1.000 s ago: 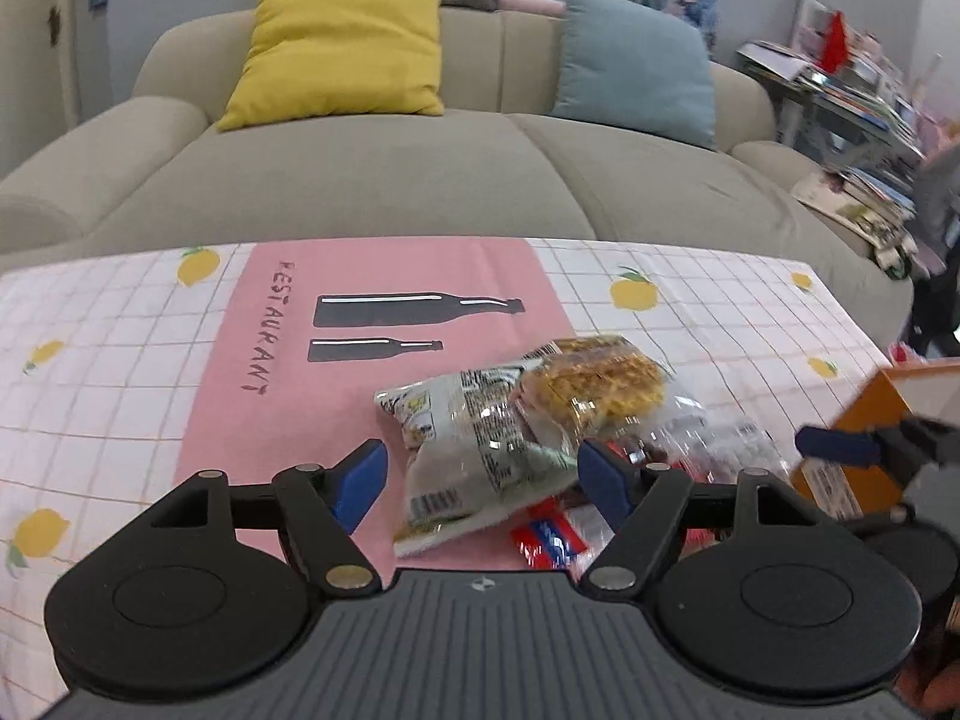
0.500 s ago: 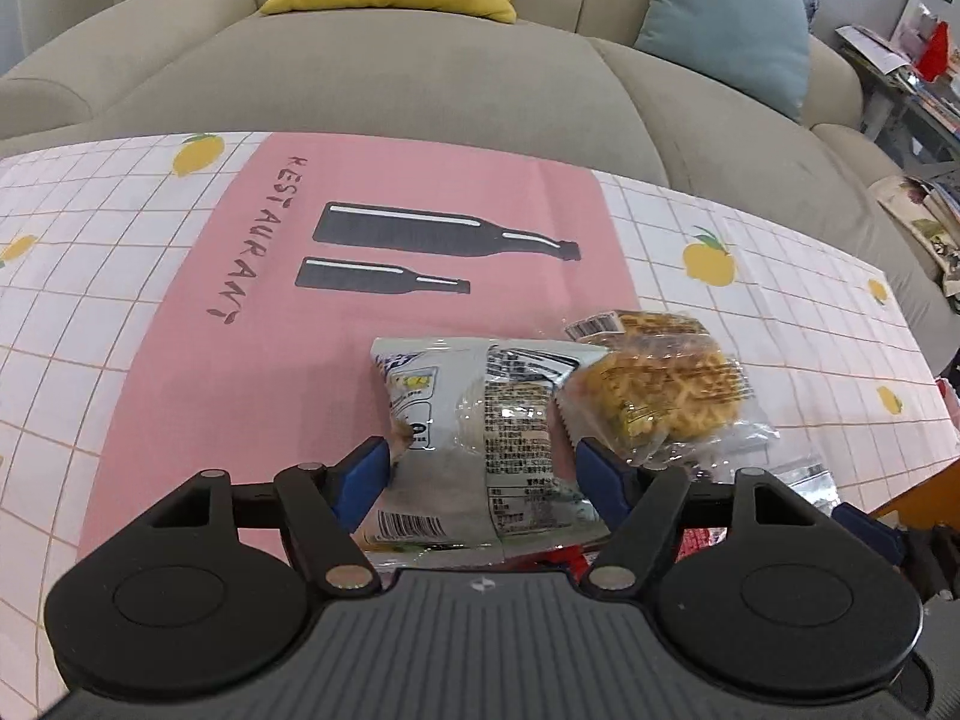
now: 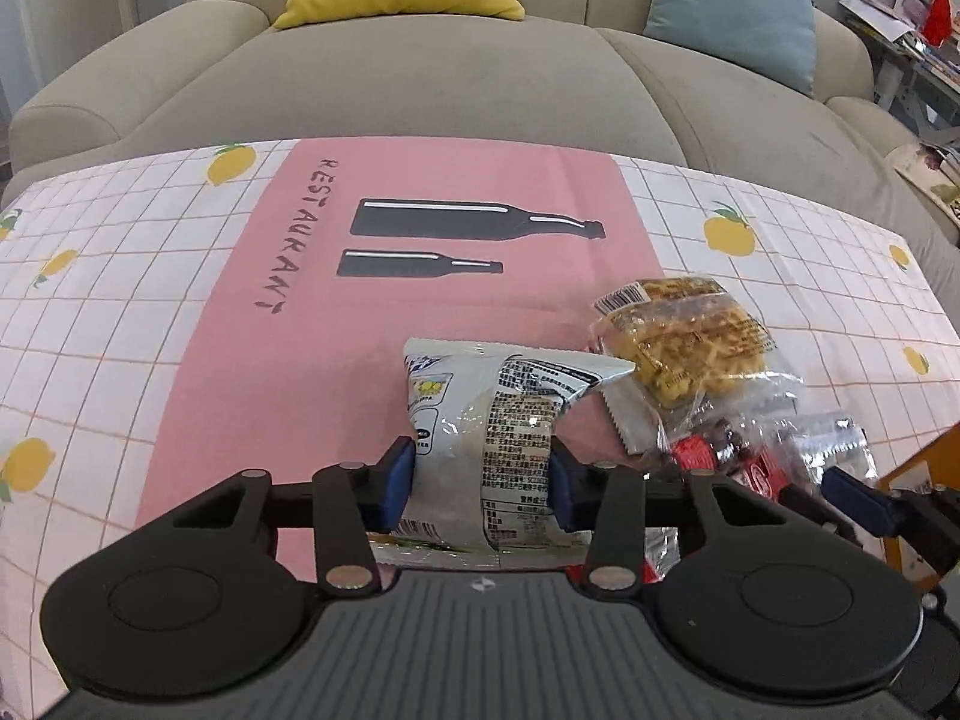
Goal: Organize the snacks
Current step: 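Grasp the white-and-blue chip bag with left tool while right tool grasps clear candy tray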
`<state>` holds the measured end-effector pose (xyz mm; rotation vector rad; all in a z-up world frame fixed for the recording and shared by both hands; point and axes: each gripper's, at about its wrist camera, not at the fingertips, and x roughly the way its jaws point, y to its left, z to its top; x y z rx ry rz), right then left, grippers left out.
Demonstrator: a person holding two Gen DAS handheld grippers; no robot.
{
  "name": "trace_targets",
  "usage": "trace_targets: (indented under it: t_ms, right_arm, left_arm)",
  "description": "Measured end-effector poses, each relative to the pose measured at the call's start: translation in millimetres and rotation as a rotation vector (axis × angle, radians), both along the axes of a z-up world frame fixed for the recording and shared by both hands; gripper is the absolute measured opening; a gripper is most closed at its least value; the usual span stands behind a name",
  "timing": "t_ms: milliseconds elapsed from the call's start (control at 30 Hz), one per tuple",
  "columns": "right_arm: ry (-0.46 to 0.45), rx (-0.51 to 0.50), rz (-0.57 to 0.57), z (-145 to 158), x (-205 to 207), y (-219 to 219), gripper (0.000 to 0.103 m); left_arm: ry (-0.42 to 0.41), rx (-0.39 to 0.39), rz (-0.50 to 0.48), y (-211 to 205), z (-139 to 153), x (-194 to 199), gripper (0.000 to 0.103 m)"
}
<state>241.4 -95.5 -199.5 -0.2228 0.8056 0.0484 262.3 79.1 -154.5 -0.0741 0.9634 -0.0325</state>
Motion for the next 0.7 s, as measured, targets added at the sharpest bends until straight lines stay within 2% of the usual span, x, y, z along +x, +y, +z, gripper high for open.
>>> trace_targets:
  t_ms: [67, 167, 267, 500, 700]
  right_arm:
    - [-0.004, 0.02, 0.003, 2.6, -1.8, -1.3, 0.005]
    - [0.01, 0.044, 0.008, 6.3, -6.5, -3.8, 0.001]
    - [0.017, 0.055, 0.029, 9.8, -19.7, -5.1, 0.0]
    - [0.049, 0.09, 0.136, 21.6, -78.3, 4.5, 0.0]
    - [0.106, 0.111, 0.318, 18.7, -130.7, 17.6, 0.0]
  left_arm:
    - [-0.002, -0.015, 0.01, 4.4, 3.5, -6.6, 0.048]
    - [0.005, -0.008, 0.011, 7.0, 9.4, -18.6, 0.047]
    - [0.011, 0.024, -0.003, 4.7, 15.7, -38.4, 0.047]
    - [0.098, 0.006, -0.024, -2.0, 11.9, -88.5, 0.047]
    - [0.12, 0.004, -0.036, -3.9, 11.2, -117.2, 0.047]
